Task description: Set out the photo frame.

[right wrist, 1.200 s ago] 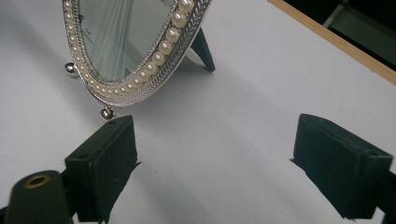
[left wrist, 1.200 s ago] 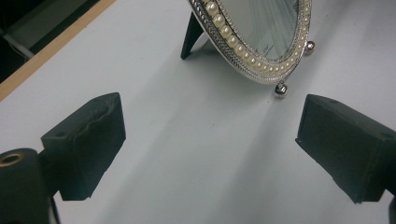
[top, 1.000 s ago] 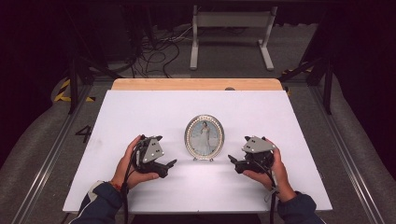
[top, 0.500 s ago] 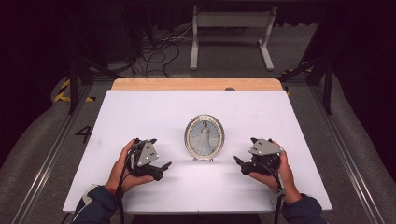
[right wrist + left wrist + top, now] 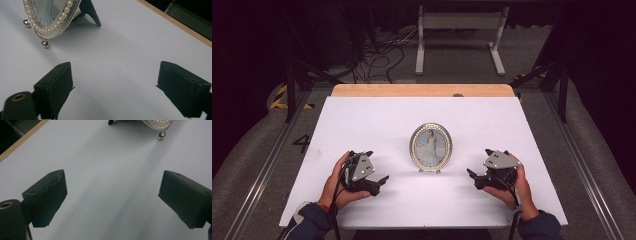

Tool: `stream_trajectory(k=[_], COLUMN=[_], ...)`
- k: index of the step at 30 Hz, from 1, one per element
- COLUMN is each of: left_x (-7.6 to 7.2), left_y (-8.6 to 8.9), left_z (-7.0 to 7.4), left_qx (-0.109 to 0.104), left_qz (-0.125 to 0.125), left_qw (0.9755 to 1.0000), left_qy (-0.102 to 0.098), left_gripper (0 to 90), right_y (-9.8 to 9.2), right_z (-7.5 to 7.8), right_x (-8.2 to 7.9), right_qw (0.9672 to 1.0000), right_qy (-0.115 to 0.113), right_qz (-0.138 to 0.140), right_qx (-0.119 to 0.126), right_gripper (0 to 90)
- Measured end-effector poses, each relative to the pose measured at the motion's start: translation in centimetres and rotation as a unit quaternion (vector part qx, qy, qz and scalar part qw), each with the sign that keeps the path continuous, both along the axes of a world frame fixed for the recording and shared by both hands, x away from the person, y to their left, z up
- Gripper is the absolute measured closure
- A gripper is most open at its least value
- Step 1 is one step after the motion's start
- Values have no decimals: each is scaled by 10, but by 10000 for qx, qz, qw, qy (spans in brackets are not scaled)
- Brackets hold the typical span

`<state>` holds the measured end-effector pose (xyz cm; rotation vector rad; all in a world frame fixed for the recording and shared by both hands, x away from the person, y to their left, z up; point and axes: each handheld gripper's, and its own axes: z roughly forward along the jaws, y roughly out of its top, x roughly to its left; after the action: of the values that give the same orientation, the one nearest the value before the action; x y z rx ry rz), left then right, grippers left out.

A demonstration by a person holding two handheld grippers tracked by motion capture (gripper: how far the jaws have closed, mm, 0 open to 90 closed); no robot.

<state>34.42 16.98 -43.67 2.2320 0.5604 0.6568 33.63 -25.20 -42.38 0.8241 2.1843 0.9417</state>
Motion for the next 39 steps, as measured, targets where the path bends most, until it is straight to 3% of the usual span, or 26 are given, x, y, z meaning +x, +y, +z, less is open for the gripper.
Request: stream_trajectory(k=[18, 29, 39], left_x=[-13, -19, -24], left_y=[23, 39, 49], left_z=[-3, -8, -12], left_qx=[24, 151, 125], left_qz=[180, 328, 422], left_qw=[9998, 9993, 9990], left_qy=[-17, -7, 22], left_gripper=[83, 83, 83], right_y=[-17, -25, -36], right_z=[-1, -4, -6], right_x=[-8, -13, -17], right_qw=[9998, 9998, 9995], right_qy=[-98, -117, -137], right_qz=[-101, -169, -250], right_qx=[138, 50, 112], right_gripper=[125, 124, 122])
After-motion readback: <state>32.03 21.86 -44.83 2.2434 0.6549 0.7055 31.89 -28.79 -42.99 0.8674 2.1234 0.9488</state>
